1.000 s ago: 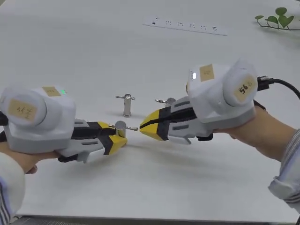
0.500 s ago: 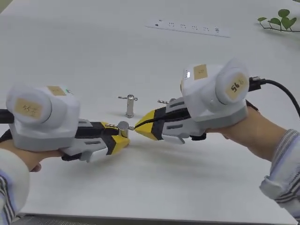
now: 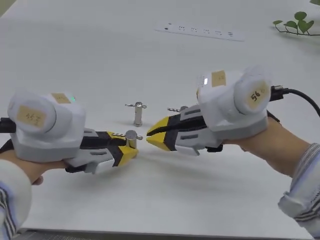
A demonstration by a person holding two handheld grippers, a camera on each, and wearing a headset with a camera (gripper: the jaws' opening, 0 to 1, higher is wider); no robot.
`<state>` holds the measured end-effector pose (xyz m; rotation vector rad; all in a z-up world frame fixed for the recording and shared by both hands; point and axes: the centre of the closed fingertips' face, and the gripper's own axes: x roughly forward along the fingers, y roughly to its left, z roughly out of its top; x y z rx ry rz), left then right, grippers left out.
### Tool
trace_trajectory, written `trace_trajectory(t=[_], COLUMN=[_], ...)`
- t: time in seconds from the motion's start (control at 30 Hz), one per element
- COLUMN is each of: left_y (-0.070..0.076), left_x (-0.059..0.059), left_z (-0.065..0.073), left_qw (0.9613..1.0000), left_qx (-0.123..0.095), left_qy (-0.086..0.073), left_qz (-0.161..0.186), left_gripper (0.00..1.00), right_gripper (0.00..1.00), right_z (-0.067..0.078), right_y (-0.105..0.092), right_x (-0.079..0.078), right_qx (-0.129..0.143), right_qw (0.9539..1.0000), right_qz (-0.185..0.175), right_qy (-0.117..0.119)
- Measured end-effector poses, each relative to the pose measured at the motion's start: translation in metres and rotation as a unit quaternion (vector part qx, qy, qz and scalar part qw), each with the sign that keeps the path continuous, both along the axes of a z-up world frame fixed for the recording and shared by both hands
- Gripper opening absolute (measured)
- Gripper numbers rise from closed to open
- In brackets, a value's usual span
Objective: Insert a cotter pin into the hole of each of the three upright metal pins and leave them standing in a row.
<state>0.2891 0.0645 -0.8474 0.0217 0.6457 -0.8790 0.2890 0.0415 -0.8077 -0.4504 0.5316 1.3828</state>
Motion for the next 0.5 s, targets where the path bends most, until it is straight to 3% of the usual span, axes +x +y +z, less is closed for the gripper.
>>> trace_trajectory(t=[0.23, 0.33, 0.5], left_y=[0.000, 0.000, -0.001], left_x=[0.000, 0.000, -0.005], left_z=[-0.002, -0.002, 0.004], left_qw=[0.9999, 0.9999, 0.9998], left_qx=[0.010, 0.010, -0.003], left_qy=[-0.002, -0.004, -0.002], left_qz=[-0.008, -0.010, -0.022], left_gripper=[0.13, 0.13, 0.28], right_gripper=[0.10, 0.14, 0.20], right_z=[0.007, 0.005, 0.005], right_y=[-0.022, -0.026, -0.015], right_x=[0.005, 0.007, 0.002], right_qx=[0.007, 0.018, 0.035], right_qw=[0.9994, 0.9988, 0.9981], right_qz=[-0.033, -0.045, -0.047], right_qy=[-0.003, 0.007, 0.015])
